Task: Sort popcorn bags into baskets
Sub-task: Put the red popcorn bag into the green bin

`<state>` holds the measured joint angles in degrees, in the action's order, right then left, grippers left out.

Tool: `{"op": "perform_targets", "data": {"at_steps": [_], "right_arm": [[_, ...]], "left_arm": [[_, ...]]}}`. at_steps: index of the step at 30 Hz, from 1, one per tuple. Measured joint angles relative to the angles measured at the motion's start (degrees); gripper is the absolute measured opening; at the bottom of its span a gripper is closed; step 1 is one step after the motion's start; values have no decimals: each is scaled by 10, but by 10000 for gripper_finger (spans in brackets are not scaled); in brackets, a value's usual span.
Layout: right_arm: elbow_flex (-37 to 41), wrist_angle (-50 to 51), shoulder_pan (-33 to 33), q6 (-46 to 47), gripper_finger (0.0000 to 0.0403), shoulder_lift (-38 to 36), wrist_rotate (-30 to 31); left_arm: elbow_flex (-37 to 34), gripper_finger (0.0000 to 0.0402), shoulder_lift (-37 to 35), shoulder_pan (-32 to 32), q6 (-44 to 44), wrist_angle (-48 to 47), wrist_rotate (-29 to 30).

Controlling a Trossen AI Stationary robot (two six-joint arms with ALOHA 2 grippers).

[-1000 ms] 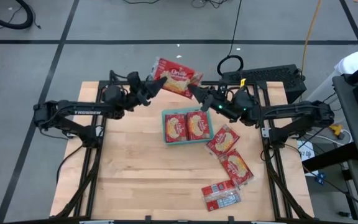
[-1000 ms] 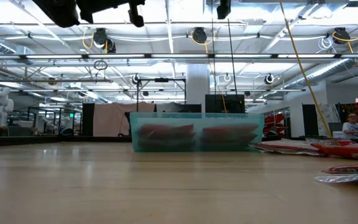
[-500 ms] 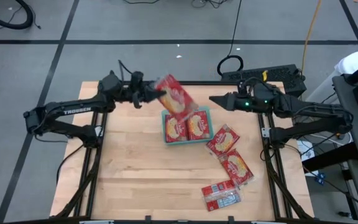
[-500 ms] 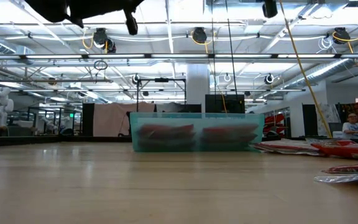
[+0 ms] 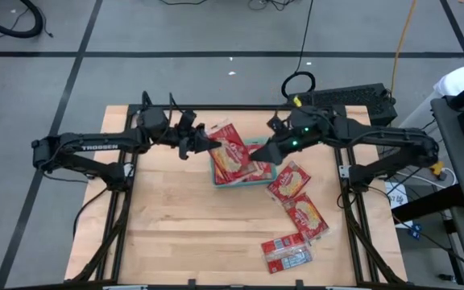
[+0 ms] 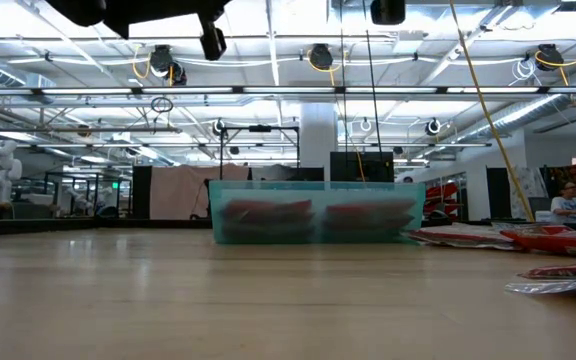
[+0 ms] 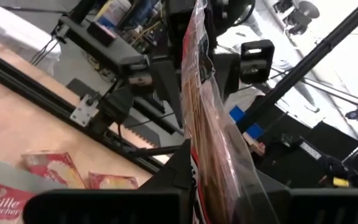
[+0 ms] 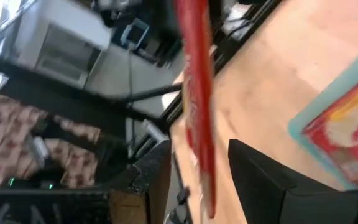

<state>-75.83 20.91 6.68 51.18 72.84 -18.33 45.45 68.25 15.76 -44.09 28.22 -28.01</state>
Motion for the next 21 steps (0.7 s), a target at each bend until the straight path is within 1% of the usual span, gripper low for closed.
{"op": "perform_targets", "data": {"at_steps": [2,6,8,10,12,16,18,21], "right_arm": [[-1,-13,0,-13,153,12,-15],[-1,-10,2,-42,152,30,-14],[-1,-14,5,-57,144,33,-15],[-1,-15,8,-69,126,36,-15],[-1,-13,9,-77,99,38,-13],[-1,-13,16,-85,24,38,-12],[-1,-8,18,-78,11,38,-9],[-1,27,26,-46,16,30,2]], "left_arm": [[0,30,0,-6,1,-4,7],[0,18,0,-13,1,-8,11],[0,17,0,-13,2,-11,14],[0,19,0,-13,5,-16,27],[0,31,0,-13,10,-15,39],[0,54,0,-13,24,-14,47],[0,62,0,-13,25,-14,62],[0,85,1,-14,28,-7,92]]}}
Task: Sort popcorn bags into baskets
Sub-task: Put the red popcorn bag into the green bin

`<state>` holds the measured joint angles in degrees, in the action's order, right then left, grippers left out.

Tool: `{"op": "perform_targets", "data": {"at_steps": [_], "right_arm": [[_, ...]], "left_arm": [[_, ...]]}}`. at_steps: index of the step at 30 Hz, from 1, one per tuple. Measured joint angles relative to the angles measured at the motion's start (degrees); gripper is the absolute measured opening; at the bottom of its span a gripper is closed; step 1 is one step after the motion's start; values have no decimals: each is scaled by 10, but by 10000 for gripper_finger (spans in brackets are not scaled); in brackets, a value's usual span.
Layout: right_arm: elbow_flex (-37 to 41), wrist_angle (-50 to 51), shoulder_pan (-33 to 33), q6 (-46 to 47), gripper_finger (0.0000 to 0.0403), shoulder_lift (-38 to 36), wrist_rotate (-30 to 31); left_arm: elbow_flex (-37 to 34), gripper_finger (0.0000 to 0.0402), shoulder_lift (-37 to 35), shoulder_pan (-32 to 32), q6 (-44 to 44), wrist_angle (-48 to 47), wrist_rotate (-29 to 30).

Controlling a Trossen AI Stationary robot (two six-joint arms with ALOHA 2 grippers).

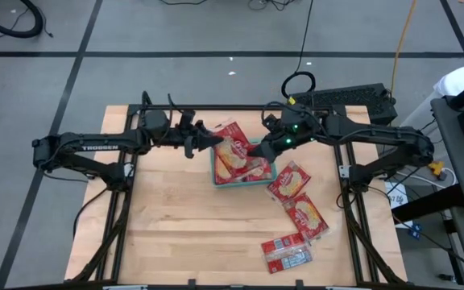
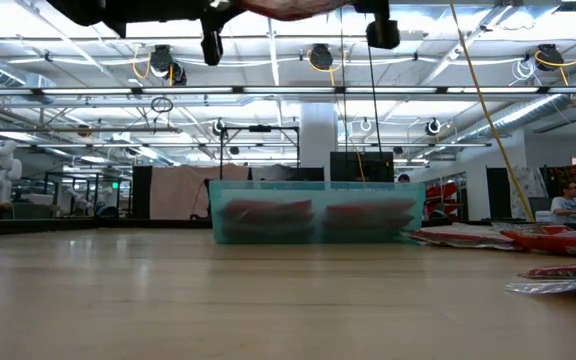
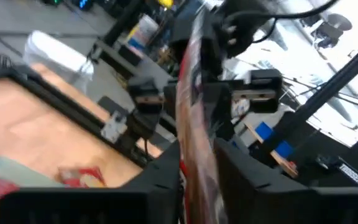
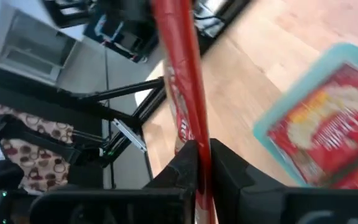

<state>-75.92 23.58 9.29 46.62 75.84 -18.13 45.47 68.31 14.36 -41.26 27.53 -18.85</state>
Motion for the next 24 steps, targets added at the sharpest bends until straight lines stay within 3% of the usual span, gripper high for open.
{"op": "perform_targets", "data": {"at_steps": [5,9,12,19,24], "right_arm": [[0,73,12,27,7,-32,18],[0,146,13,62,8,-52,95],[0,191,13,74,8,-54,146],[1,226,11,115,8,-29,237],[9,213,11,134,8,0,243]], "left_arm": [[0,179,-3,-2,19,-1,60],[1,253,-6,8,43,-36,108],[1,283,-6,17,48,-74,130],[1,272,-6,25,66,-114,110],[1,244,-6,25,55,-119,70]]}}
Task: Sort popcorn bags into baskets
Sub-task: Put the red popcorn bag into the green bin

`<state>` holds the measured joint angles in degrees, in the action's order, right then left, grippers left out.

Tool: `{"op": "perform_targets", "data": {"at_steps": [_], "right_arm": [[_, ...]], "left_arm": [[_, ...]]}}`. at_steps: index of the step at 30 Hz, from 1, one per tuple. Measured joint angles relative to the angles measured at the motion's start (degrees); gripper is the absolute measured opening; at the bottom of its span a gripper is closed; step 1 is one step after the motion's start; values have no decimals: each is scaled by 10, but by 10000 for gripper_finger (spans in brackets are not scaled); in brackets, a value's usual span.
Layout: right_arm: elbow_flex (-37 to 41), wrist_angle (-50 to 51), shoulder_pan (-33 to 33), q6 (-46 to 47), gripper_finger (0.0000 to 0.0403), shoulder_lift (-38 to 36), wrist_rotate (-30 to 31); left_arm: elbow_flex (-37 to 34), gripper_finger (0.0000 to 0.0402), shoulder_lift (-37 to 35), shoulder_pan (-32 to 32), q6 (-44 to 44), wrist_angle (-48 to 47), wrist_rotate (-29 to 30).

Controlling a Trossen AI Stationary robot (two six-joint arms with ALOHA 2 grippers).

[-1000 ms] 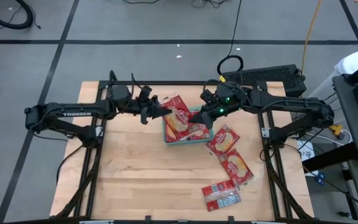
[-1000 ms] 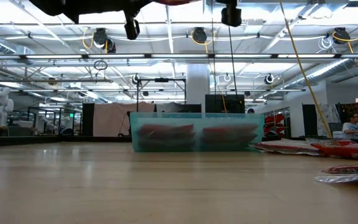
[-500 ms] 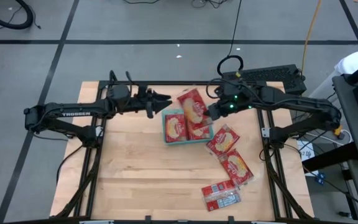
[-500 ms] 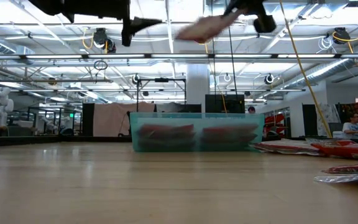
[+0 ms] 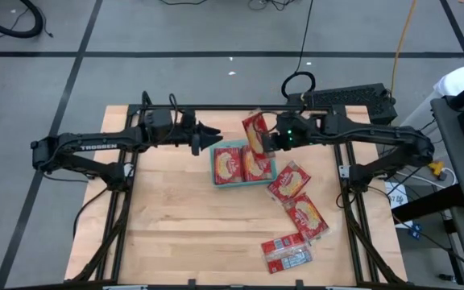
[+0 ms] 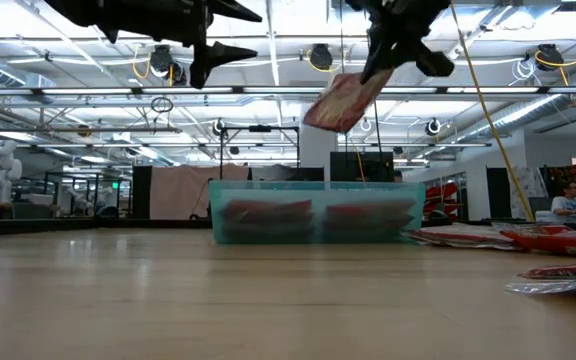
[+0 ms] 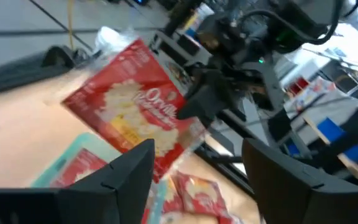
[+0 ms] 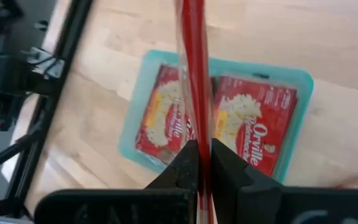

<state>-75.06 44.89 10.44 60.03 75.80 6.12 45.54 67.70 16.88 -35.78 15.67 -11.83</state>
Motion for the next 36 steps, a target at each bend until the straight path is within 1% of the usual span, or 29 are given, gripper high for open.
{"op": "perform_targets", "data": {"at_steps": [3,6,11,14,18,25,30,36], "right_arm": [[28,-20,-7,30,8,4,-2],[78,-66,-15,70,10,4,-2],[157,-214,-33,133,11,4,-4],[198,-264,-36,165,12,4,-4],[224,-261,-36,182,12,4,-4],[256,-266,-19,162,13,4,-64],[260,-263,-9,153,13,4,-78],[260,-251,6,141,13,4,-79]], "left_arm": [[0,230,-6,-2,-4,-27,-19],[0,217,-18,-4,5,-70,-32],[0,201,-45,-4,14,-141,-42],[0,196,-62,-4,28,-177,-42],[0,197,-77,-4,43,-207,-42],[0,194,-82,-4,55,-222,-42],[0,188,-82,-4,59,-222,-42],[0,189,-82,-4,61,-222,-42]]}}
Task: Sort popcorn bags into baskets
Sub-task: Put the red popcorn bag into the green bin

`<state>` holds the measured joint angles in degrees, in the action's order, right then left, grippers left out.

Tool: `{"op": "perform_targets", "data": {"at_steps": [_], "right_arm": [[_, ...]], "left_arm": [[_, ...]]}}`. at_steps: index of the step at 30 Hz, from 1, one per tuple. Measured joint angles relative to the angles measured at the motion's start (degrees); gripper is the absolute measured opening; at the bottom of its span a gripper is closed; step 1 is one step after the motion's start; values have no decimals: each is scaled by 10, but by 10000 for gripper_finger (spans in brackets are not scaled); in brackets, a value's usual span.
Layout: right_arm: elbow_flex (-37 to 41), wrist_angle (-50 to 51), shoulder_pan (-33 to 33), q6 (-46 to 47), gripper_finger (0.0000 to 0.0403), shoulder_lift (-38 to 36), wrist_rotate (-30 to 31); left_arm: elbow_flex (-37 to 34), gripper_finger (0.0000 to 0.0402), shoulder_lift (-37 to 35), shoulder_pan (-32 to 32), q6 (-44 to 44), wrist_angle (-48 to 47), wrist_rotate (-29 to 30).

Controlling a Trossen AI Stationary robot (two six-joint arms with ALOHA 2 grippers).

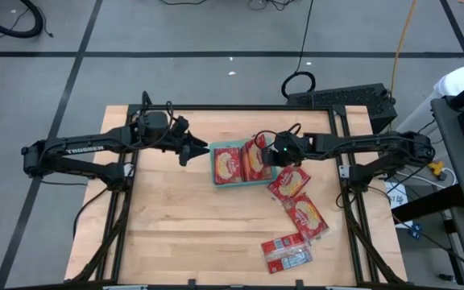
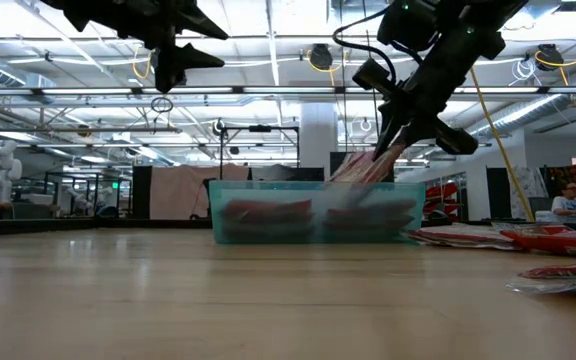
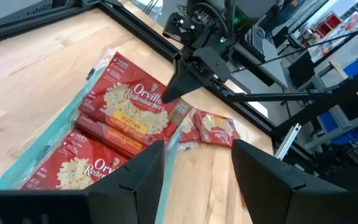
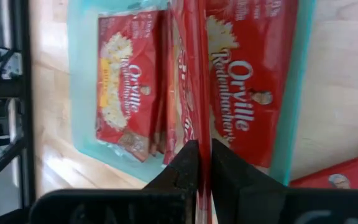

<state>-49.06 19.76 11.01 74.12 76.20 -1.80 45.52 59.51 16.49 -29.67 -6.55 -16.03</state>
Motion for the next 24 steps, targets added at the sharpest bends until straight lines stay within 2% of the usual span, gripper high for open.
{"op": "perform_targets", "data": {"at_steps": [5,13,17,20,24], "right_arm": [[0,8,6,-13,23,0,0],[0,51,12,-29,100,0,-1],[0,50,20,-43,130,0,-25],[0,43,26,-67,140,0,-28],[0,-25,37,-121,138,0,-44]], "left_arm": [[0,188,0,0,0,-4,9],[0,188,0,0,-8,-11,33],[0,188,0,0,-9,-10,47],[0,188,0,0,-21,-10,56],[0,188,0,0,-41,-10,74]]}}
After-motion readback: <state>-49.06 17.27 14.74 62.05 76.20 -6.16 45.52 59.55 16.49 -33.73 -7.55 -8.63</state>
